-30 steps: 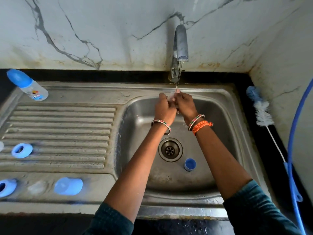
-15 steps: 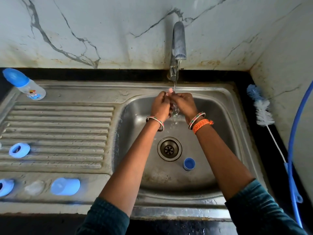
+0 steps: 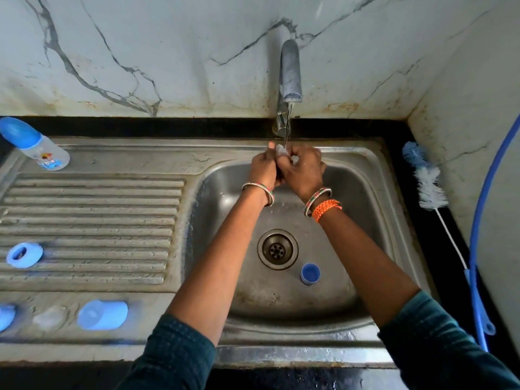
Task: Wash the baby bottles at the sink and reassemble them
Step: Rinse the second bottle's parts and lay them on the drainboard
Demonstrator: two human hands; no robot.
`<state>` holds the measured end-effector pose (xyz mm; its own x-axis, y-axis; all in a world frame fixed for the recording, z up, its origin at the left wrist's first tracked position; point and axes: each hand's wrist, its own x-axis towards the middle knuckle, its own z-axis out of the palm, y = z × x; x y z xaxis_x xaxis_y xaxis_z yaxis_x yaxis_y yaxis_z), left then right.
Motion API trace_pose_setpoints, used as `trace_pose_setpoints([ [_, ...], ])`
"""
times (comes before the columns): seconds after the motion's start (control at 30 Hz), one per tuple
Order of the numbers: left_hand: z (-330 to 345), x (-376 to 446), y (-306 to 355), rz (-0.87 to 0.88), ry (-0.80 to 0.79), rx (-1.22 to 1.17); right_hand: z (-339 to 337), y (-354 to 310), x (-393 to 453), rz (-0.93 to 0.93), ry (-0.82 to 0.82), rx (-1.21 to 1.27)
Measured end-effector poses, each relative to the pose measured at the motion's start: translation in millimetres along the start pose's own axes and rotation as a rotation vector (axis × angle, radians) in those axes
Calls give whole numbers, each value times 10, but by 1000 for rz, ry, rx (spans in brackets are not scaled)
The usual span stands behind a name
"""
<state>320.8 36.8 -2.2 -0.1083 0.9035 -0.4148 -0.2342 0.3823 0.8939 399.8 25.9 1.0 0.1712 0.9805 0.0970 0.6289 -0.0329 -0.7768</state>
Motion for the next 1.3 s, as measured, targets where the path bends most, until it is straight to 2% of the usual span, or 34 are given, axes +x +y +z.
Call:
trace_pose_setpoints([
  [0.17, -30, -28, -109, 188, 148, 164, 67, -41, -26, 109, -96, 408],
  [0.27, -50, -91, -189, 336, 91, 366, 34, -51, -22, 141, -109, 357],
  [0.37, -69, -145, -284, 612, 118, 585, 45, -76, 46, 275, -27, 320],
  [0.43, -86, -181, -307, 752, 144, 577, 40, -120, 69, 449, -59, 464],
  [0.47, -87, -195, -326, 741, 112, 538, 28, -155, 59, 491, -89, 546],
  [0.5, -83, -174, -337, 649, 51, 431, 23, -165, 43, 457, -94, 586],
  [0.53, -67, -148, -311, 487, -10, 255, 28, -147, 18, 337, -82, 509],
  [0.6, -86, -63, -221, 127, -74, -123, 14, -47, -110, -56, -40, 71],
  [0.63, -145, 13, -190, -7, -107, -241, -18, 30, -154, -248, -68, -140],
  [0.7, -296, 160, -147, -160, -226, -253, -155, 155, -151, -546, -254, -426],
  [0.77, -388, 213, -175, -226, -359, -49, -347, 264, -30, -852, -363, -779],
  [0.83, -340, 210, -204, -248, -415, 36, -494, 308, 128, -1059, -300, -1083],
  [0.87, -273, 206, -196, -234, -409, -48, -518, 290, 163, -1061, -244, -1127],
  [0.9, -189, 198, -176, -209, -393, -190, -516, 258, 160, -995, -190, -1099],
  [0.93, -109, 192, -154, -184, -373, -331, -473, 212, 116, -851, -153, -1012],
  [1.0, -14, 219, -135, -138, -333, -489, -270, 132, -30, -395, -167, -755],
  [1.07, 2, 261, -185, -87, -324, -509, -74, 33, -164, 62, -286, -315],
  [1.1, -4, 272, -234, -59, -333, -514, -57, -40, -208, 247, -339, 12],
  [1.13, -18, 266, -287, -33, -338, -517, -86, -110, -230, 400, -380, 375],
  [1.17, -37, 246, -342, -12, -335, -517, -109, -135, -243, 496, -401, 581],
  [1.2, -66, 230, -396, 0, -315, -501, -111, -138, -263, 648, -341, 766],
  [1.23, -106, 229, -449, 0, -282, -470, -95, -119, -256, 735, -271, 857],
  [1.27, -147, 236, -490, -4, -245, -419, -94, -164, -236, 715, -268, 849],
  [1.3, -179, 236, -502, -13, -219, -362, -50, -177, -240, 551, -317, 580],
])
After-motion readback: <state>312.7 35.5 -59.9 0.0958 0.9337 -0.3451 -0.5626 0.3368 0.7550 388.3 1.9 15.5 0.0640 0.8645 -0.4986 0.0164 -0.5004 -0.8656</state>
